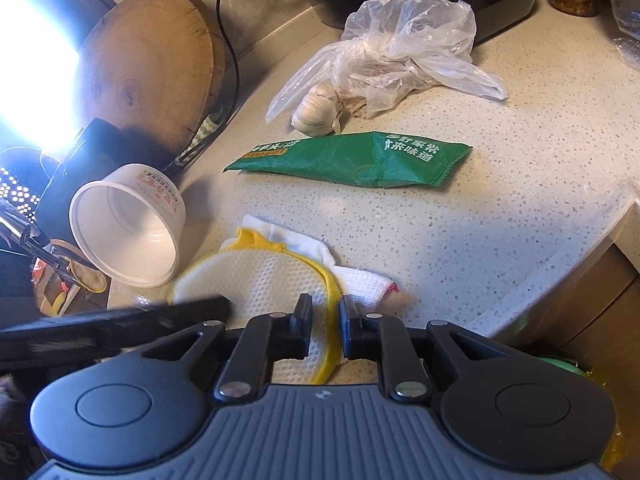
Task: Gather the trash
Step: 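Take the mesh pad with the left tool while the right tool grasps the white glove, then lower the pad and glove into the green bin and open both tools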
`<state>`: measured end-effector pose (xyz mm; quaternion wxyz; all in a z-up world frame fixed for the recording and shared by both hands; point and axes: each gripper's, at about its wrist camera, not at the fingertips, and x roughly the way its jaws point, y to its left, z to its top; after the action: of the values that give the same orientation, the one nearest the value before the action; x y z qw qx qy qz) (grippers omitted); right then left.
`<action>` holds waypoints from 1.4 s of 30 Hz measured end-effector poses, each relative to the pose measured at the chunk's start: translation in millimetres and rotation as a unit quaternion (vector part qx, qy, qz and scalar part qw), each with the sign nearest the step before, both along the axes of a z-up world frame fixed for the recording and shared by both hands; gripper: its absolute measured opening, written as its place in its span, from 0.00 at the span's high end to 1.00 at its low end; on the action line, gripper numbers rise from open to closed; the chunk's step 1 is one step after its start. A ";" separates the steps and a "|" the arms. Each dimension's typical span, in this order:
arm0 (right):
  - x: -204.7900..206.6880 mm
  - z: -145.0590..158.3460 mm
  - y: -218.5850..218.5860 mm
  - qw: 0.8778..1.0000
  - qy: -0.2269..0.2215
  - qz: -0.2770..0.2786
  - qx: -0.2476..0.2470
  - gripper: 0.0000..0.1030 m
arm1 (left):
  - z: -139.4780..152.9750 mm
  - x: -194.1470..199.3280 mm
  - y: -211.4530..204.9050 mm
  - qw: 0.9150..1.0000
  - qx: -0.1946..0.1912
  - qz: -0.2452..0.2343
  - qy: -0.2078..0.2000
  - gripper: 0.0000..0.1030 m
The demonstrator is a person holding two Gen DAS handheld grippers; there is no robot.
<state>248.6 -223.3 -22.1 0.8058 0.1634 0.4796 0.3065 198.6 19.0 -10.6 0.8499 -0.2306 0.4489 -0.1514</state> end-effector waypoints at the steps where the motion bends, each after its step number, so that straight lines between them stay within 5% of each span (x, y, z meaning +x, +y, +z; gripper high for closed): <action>1: -1.1 0.8 1.0 1.000 -0.004 0.000 -0.004 0.85 | -3.9 -0.4 2.7 1.000 -0.015 0.005 0.006 0.77; 4: -7.1 9.0 8.3 0.999 -0.029 0.006 -0.030 0.83 | -4.1 -5.5 13.1 0.998 -0.063 0.023 -0.002 0.81; 6: -13.3 20.5 17.6 0.996 -0.068 0.014 -0.063 0.75 | 1.7 -9.7 17.8 0.998 -0.060 0.032 -0.015 0.82; 8: -21.5 32.0 29.2 0.987 -0.122 0.021 -0.105 0.57 | 10.5 -16.0 25.3 0.998 -0.043 0.047 -0.028 0.82; 10: -29.1 39.2 41.9 0.976 -0.170 0.030 -0.135 0.26 | 22.3 -26.1 37.8 0.996 -0.023 0.067 -0.045 0.82; 17: -33.3 28.7 106.9 0.957 -0.203 0.127 -0.164 0.21 | 60.8 -63.4 78.3 0.985 0.067 0.130 -0.088 0.82; 22: -25.1 9.3 132.3 0.951 -0.199 0.125 -0.202 0.20 | 66.6 -76.3 85.3 0.984 0.077 0.133 -0.091 0.82; 24: -22.0 11.4 130.3 0.958 -0.181 0.119 -0.190 0.29 | 65.6 -79.2 83.7 0.985 0.075 0.131 -0.088 0.82; 27: -22.9 18.6 124.2 0.959 -0.173 0.114 -0.193 0.81 | 64.4 -83.5 83.1 0.986 0.072 0.121 -0.086 0.82; 28: -23.5 21.5 118.7 0.962 -0.165 0.110 -0.187 0.87 | 63.4 -83.7 82.2 0.987 0.071 0.118 -0.086 0.82; 35: -43.6 58.0 37.3 0.981 -0.146 0.027 -0.127 0.87 | 61.6 -72.2 47.3 0.992 0.061 0.064 -0.093 0.82; 42: -82.7 60.2 -68.5 0.978 -0.129 -0.061 -0.150 0.87 | 44.8 -58.0 -33.3 0.995 0.042 -0.022 -0.084 0.82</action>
<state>165.8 -291.8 38.1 0.8935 0.0289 0.4010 0.2001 140.6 -14.2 34.2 0.8900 -0.1711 0.3868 -0.1703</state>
